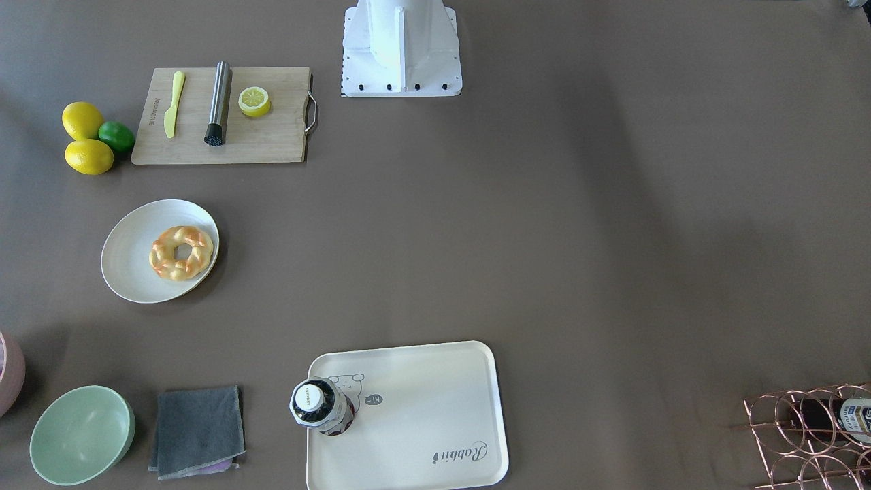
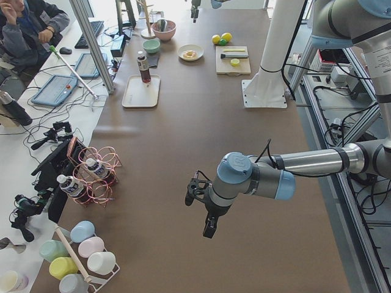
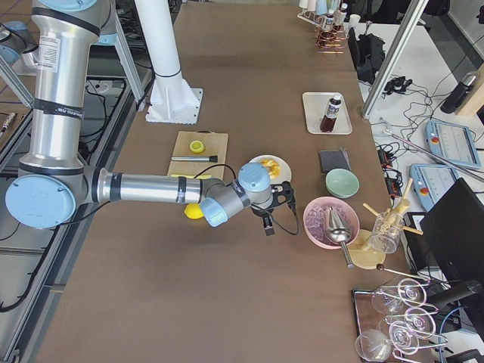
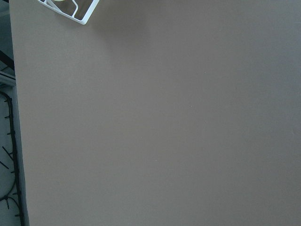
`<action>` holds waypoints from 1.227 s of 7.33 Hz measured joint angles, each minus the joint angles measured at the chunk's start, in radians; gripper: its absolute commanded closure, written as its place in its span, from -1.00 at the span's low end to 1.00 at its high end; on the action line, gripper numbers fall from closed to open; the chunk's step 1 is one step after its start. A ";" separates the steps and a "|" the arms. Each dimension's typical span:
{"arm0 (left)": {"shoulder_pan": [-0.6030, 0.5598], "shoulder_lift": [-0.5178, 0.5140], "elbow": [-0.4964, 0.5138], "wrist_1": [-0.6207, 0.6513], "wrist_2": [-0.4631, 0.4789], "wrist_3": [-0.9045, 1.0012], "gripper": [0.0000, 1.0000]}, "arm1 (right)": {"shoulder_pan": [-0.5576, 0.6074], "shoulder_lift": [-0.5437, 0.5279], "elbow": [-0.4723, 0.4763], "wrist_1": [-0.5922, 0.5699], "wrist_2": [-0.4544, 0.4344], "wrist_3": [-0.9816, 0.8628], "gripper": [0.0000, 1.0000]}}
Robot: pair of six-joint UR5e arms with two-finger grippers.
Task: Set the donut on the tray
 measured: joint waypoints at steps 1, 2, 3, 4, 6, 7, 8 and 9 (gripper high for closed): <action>0.000 -0.001 0.001 0.000 0.004 -0.001 -0.94 | -0.071 0.038 -0.005 0.016 -0.001 0.118 -0.75; 0.000 -0.003 0.001 0.000 0.007 -0.001 -0.95 | -0.132 0.084 -0.020 0.021 -0.004 0.208 -0.69; 0.000 -0.005 0.002 0.000 0.009 -0.008 -0.95 | -0.175 0.129 -0.046 0.022 -0.006 0.256 -0.63; 0.000 -0.007 0.003 0.000 0.010 -0.027 -0.94 | -0.200 0.172 -0.082 0.023 -0.010 0.277 -0.58; 0.000 -0.008 0.001 -0.001 0.009 -0.052 -0.95 | -0.231 0.246 -0.148 0.024 -0.028 0.319 -0.55; 0.000 -0.008 0.001 -0.001 0.009 -0.055 -0.95 | -0.246 0.261 -0.163 0.024 -0.038 0.331 -0.42; 0.000 -0.008 0.001 -0.001 0.010 -0.058 -0.95 | -0.263 0.267 -0.172 0.024 -0.064 0.337 -0.11; 0.000 -0.008 0.001 -0.001 0.010 -0.059 -0.95 | -0.273 0.269 -0.176 0.024 -0.080 0.339 0.01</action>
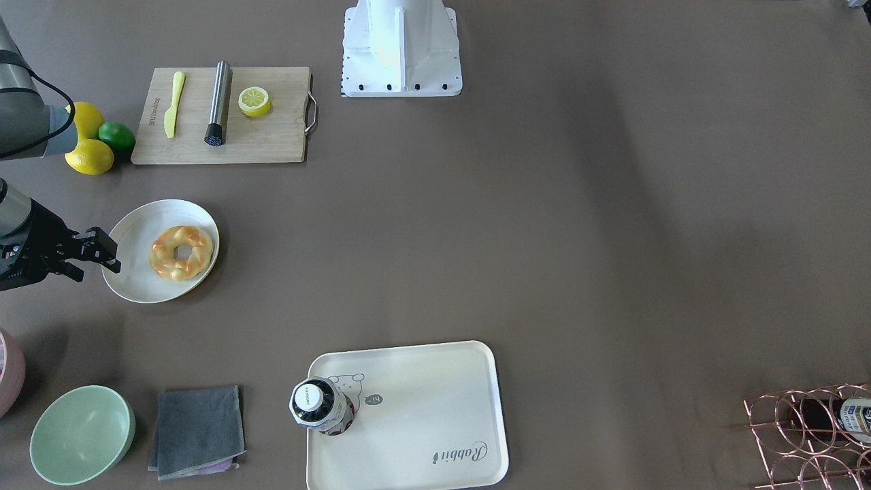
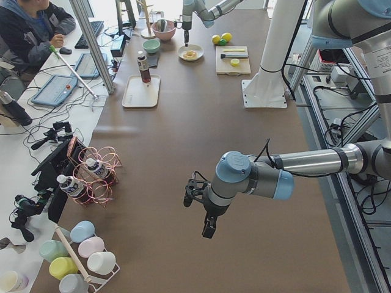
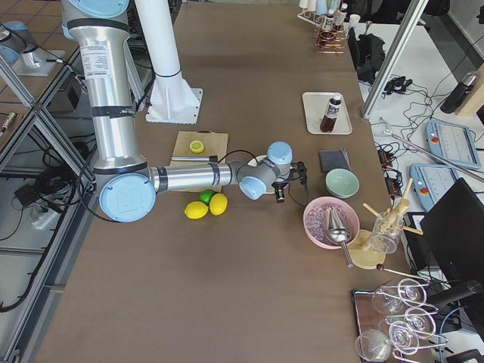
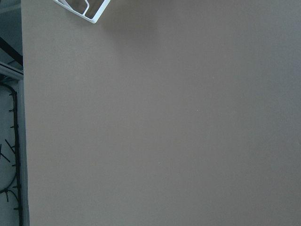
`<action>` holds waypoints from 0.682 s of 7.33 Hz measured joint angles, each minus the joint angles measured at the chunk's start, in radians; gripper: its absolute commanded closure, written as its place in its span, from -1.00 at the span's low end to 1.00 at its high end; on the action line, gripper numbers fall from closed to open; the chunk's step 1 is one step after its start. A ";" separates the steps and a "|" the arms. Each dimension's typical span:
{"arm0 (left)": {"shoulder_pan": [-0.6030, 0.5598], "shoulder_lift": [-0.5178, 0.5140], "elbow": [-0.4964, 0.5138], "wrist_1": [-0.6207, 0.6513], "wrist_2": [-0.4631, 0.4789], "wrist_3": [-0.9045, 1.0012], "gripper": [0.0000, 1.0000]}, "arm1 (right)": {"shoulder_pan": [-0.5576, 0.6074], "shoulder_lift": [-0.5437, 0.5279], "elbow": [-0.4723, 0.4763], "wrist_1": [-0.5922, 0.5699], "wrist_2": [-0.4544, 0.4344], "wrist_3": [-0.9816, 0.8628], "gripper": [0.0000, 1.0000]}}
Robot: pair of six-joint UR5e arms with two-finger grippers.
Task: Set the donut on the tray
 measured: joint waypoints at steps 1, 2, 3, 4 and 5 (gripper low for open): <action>-0.001 0.000 -0.003 0.000 -0.001 0.000 -0.95 | -0.006 0.000 -0.004 -0.001 -0.009 0.003 0.54; -0.001 0.000 -0.004 0.000 -0.001 0.000 -0.94 | -0.014 0.001 -0.006 0.000 -0.015 0.021 1.00; -0.001 0.000 -0.005 0.000 -0.004 0.000 -0.95 | -0.022 0.001 -0.003 0.001 -0.027 0.045 1.00; -0.001 0.000 -0.005 0.000 -0.006 -0.001 -0.94 | -0.028 0.001 0.002 0.001 -0.040 0.058 1.00; -0.001 0.000 -0.004 0.000 -0.008 -0.001 -0.94 | -0.030 0.000 0.007 0.002 -0.048 0.064 1.00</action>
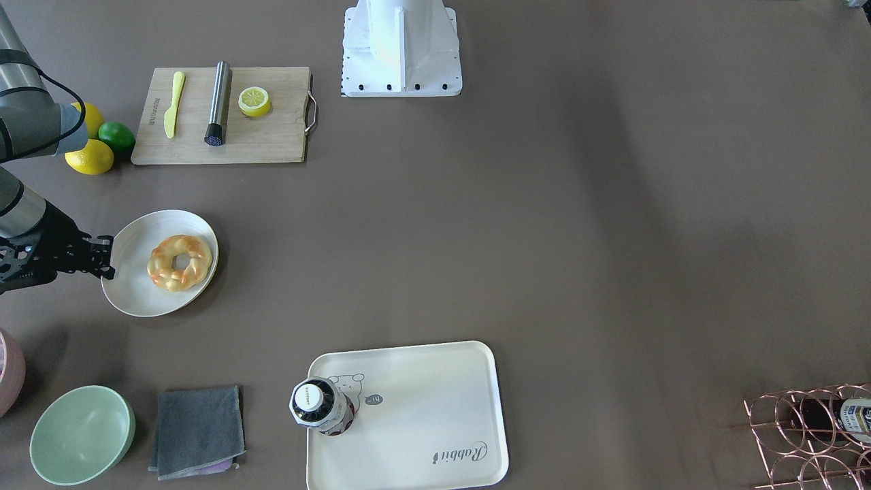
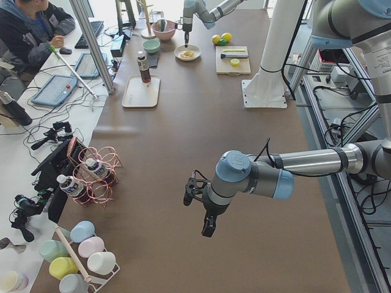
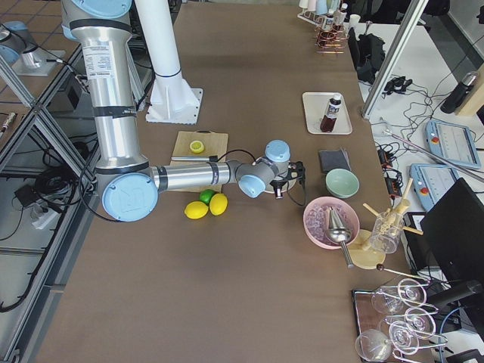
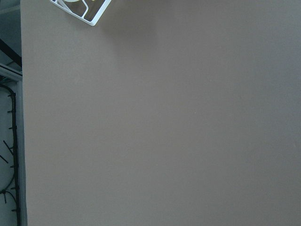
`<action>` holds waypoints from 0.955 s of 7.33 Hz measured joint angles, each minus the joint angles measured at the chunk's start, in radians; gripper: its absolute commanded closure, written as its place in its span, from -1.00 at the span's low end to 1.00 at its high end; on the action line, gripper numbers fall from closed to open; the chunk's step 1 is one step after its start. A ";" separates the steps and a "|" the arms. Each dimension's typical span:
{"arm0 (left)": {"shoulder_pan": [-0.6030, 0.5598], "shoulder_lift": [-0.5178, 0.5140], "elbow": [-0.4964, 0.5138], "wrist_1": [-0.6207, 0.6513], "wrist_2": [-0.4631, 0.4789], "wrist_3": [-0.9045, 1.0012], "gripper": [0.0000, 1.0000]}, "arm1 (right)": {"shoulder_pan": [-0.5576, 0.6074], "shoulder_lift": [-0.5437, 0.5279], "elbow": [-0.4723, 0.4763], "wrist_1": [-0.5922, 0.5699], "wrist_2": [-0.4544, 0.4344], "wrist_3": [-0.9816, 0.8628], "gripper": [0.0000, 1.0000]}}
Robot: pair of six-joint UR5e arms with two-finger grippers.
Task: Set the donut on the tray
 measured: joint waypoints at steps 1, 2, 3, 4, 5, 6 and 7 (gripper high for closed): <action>0.000 0.000 0.000 0.000 -0.001 0.000 -0.94 | -0.001 0.000 0.012 0.000 -0.005 0.003 1.00; 0.000 0.000 0.000 0.000 -0.002 0.000 -0.94 | -0.002 0.000 0.037 0.000 -0.005 0.013 1.00; 0.000 0.000 0.001 0.000 -0.003 0.000 -0.94 | -0.003 0.001 0.063 0.000 -0.003 0.043 1.00; 0.001 -0.001 0.000 -0.001 -0.005 -0.001 -0.94 | -0.004 0.002 0.087 0.000 0.000 0.077 1.00; 0.001 -0.008 -0.001 0.000 -0.019 -0.006 -0.94 | -0.009 0.006 0.111 0.000 0.003 0.101 1.00; 0.003 -0.030 -0.001 0.000 -0.069 -0.045 -0.94 | -0.018 0.027 0.132 0.000 0.013 0.149 1.00; 0.023 -0.061 -0.002 0.000 -0.120 -0.107 -0.93 | -0.024 0.050 0.149 -0.001 0.028 0.191 1.00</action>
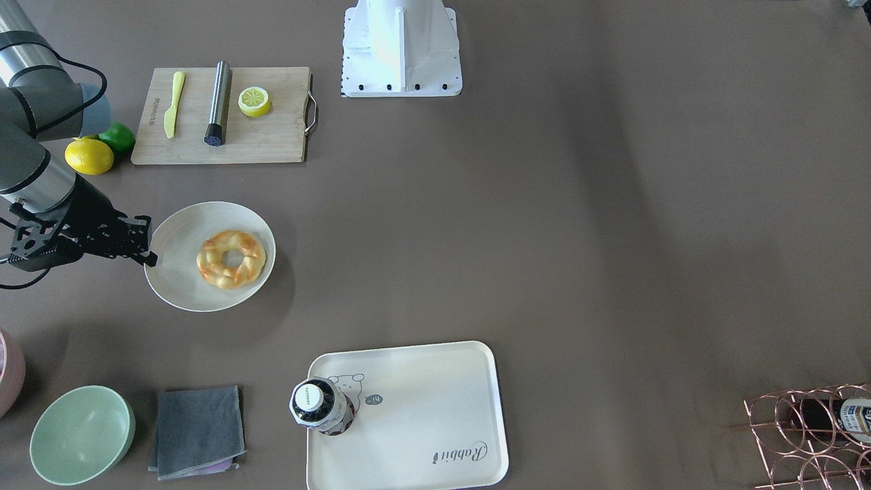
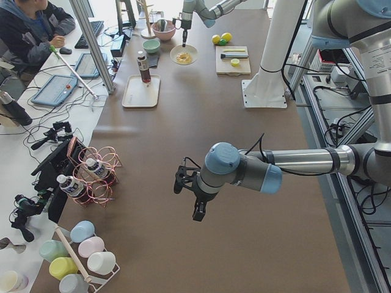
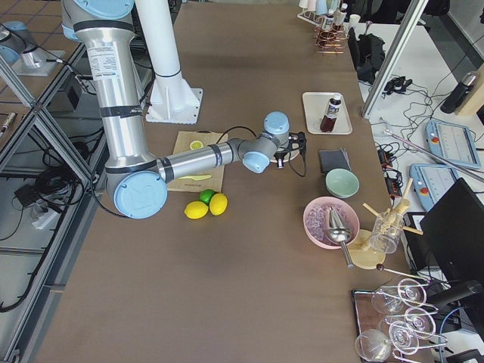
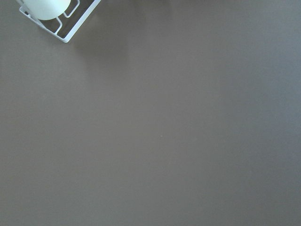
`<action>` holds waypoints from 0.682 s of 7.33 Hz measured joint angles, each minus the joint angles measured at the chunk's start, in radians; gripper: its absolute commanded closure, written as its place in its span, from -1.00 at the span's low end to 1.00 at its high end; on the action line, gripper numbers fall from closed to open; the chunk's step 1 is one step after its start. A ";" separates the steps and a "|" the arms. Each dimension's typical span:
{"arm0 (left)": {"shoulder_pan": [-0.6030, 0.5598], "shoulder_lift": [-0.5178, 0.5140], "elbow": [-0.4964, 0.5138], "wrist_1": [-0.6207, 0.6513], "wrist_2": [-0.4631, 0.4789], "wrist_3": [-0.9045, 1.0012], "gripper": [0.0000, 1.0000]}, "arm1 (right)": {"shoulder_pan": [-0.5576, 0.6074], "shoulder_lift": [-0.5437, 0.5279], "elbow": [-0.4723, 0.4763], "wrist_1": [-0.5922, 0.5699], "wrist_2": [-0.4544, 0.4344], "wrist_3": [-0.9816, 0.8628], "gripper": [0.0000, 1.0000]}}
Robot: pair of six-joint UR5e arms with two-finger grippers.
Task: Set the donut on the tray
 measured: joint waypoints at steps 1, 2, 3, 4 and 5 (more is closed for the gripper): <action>0.053 -0.042 -0.008 0.000 -0.032 -0.093 -0.93 | -0.007 0.018 0.017 -0.001 0.017 0.032 1.00; 0.131 -0.084 -0.033 0.000 -0.044 -0.202 -0.94 | -0.018 0.041 0.030 -0.004 0.030 0.061 1.00; 0.228 -0.133 -0.072 -0.001 -0.050 -0.343 -0.94 | -0.032 0.081 0.038 -0.005 0.047 0.123 1.00; 0.324 -0.188 -0.116 -0.001 -0.051 -0.508 -0.95 | -0.049 0.125 0.042 -0.005 0.058 0.195 1.00; 0.417 -0.252 -0.150 -0.003 -0.049 -0.673 -0.95 | -0.075 0.163 0.046 -0.007 0.057 0.254 1.00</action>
